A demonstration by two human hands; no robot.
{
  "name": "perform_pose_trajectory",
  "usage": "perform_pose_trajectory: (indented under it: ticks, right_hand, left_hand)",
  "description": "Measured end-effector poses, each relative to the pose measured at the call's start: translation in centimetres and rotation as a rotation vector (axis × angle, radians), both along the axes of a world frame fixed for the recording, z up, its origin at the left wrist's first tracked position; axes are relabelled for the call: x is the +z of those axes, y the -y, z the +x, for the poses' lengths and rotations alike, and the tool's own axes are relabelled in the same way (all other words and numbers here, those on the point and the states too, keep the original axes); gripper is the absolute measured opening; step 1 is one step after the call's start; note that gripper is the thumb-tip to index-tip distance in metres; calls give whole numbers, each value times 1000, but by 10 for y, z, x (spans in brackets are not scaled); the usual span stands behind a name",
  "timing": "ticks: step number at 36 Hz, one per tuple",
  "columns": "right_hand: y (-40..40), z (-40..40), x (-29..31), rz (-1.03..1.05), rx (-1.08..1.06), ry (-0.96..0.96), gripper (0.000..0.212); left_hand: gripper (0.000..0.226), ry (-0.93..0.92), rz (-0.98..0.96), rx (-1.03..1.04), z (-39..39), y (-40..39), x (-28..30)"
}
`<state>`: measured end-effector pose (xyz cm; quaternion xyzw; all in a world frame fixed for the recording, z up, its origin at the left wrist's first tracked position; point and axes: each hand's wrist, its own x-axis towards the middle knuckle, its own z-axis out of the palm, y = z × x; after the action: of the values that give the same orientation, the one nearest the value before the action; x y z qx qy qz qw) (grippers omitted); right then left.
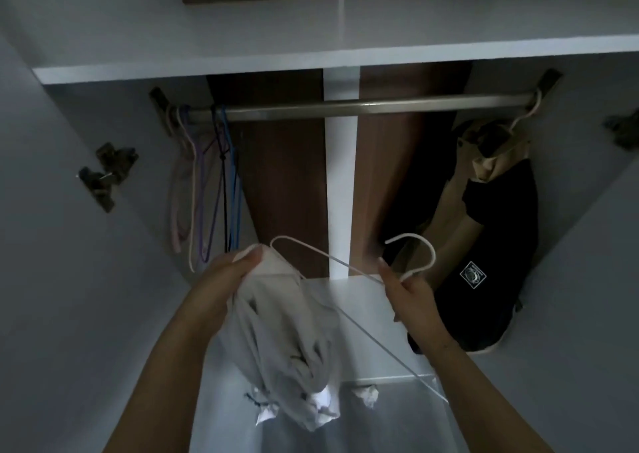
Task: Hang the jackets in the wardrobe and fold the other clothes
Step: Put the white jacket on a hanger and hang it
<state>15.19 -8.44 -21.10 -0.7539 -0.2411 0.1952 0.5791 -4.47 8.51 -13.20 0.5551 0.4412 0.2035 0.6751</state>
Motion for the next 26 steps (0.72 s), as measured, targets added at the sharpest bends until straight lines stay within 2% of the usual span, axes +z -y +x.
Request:
perform_pose_trajectory:
  ticks: [5,9,12,18,22,25,26]
  right_hand:
    - [33,-15,-6,61,56,-9,54]
    - [70,-28,-16,231,93,-211,55]
    - [103,-40,-24,276,161,-287,56]
    - [159,-64,-40,86,233,-165,58]
    - [176,-78,-32,50,272,-117,55]
    - [176,-81,-16,34,279,-23,54]
    - [174,-83,-11,-30,319,33,55]
  left_hand:
    - [48,-138,5,7,-6,13,-1]
    - [46,-156,63,125,-8,34,0]
    - [38,-163,117,186,-13,55,1]
    - [22,-143,216,207,-21,101,5]
    - [21,-183,337,48,-23,140,9]
    - [21,-151,495,-15,-22,162,17]
    - [24,-119,507,-27,-22,168,23]
